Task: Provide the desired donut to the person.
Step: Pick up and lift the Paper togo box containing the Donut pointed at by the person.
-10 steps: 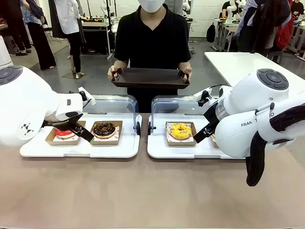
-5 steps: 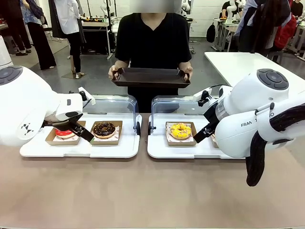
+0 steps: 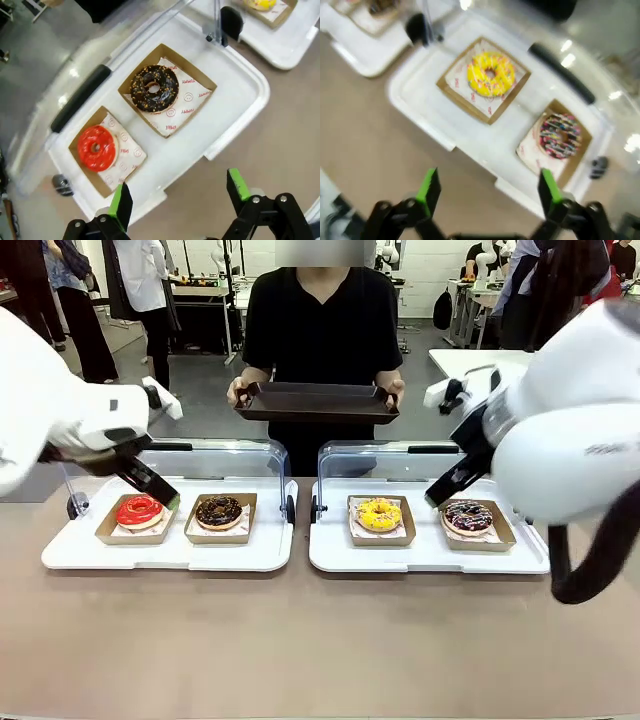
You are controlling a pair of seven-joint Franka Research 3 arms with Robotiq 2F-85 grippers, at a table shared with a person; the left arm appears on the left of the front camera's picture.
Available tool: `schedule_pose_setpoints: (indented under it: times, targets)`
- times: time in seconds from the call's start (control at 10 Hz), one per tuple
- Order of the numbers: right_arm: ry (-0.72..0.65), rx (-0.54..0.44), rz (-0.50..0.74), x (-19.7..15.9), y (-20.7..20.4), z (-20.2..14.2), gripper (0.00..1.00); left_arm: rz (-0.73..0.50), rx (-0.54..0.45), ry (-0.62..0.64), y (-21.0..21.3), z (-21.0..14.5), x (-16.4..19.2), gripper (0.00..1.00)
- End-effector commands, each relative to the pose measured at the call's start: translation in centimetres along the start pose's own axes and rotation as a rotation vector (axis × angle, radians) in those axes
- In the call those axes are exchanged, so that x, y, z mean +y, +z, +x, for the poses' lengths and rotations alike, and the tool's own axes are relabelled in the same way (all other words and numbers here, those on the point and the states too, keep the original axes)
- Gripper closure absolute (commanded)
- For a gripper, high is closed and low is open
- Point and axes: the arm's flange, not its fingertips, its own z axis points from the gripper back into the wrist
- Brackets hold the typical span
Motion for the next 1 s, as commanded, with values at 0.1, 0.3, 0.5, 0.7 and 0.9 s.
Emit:
schedule_pose_setpoints:
  times: [0.1, 0.3, 0.5, 0.7, 0.9]
  targets:
    - [0.049, 0.050, -0.046, 0.8, 8.1, 0.8, 0.00, 0.004, 0.013, -0.038, 7.3, 0.4, 0.6, 0.00]
    - [0.035, 0.037, -0.080, 1.4, 11.1, 1.0, 0.00, 0.049, -0.033, -0.033, 11.5, 1.0, 0.7, 0.00]
    - [0.058, 0.057, -0.083, 1.5, 10.1, 0.1, 0.00, 0.090, -0.100, -0.019, 12.9, -0.2, -0.3, 0.00]
    - [0.050, 0.021, -0.036, 1.5, 12.1, 0.9, 0.00, 0.027, -0.052, -0.020, 12.4, 1.2, 0.5, 0.00]
    - [0.050, 0.021, -0.036, 1.5, 12.1, 0.9, 0.00, 0.027, -0.052, -0.020, 12.4, 1.2, 0.5, 0.00]
